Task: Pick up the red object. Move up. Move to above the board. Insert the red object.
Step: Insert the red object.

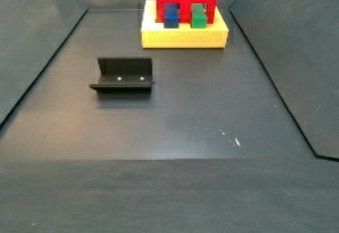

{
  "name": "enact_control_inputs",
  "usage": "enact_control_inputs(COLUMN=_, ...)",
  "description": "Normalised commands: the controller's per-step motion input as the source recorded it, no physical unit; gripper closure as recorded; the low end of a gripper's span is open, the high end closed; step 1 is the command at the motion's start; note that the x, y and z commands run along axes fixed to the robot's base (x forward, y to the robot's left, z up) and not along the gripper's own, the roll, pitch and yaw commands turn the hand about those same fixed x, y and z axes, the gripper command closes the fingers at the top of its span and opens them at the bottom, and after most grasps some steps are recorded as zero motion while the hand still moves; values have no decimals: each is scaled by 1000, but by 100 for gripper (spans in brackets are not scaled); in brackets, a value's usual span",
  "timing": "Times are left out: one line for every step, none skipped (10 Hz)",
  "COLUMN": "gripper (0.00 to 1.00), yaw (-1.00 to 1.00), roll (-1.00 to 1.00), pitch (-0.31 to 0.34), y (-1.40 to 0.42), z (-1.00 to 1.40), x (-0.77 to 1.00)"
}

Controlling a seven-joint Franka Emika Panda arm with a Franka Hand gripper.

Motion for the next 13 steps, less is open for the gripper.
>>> enact_control_inputs(gripper=100, yaw=0, roll=137, pitch=-91, y=0, z=-514, x=0)
enact_control_inputs(gripper=100, yaw=0, roll=30, pitch=0, y=0, z=-397, x=43)
enact_control_inputs(gripper=100, yaw=0, roll=0, pitch=0, y=26, z=0, x=0)
enact_control_inputs(gripper=100, yaw=-6, roll=0, pitch=0, y=0, z=0, x=0)
enact_control_inputs(gripper=100, yaw=-131, roll=9, pitch=0, y=0, z=-11, x=280)
enact_control_inputs(gripper=100, yaw=-211, roll=69, pitch=66, y=-23, z=0, x=480)
enact_control_inputs(gripper=100, yaw=-80, roll=0, pitch=41, y=-17, z=-91, x=423)
enact_control_inputs(gripper=100, yaw=20, roll=-81, pitch=0, y=0, z=-237, x=191)
enact_control_inputs(gripper=100, yaw=109, roll=-130, pitch=-36, y=0, z=-346, x=0)
enact_control_inputs(gripper=100, yaw=166, roll=-180, pitch=-41, y=0, z=-303, x=-106)
enact_control_inputs(gripper=100, yaw=129, roll=-230, pitch=-57, y=0, z=-300, x=-269)
enact_control_inputs(gripper=100, yaw=97, roll=-191, pitch=-97, y=0, z=-243, x=-366)
enact_control_inputs(gripper=100, yaw=126, roll=-201, pitch=-96, y=3, z=-197, x=-209)
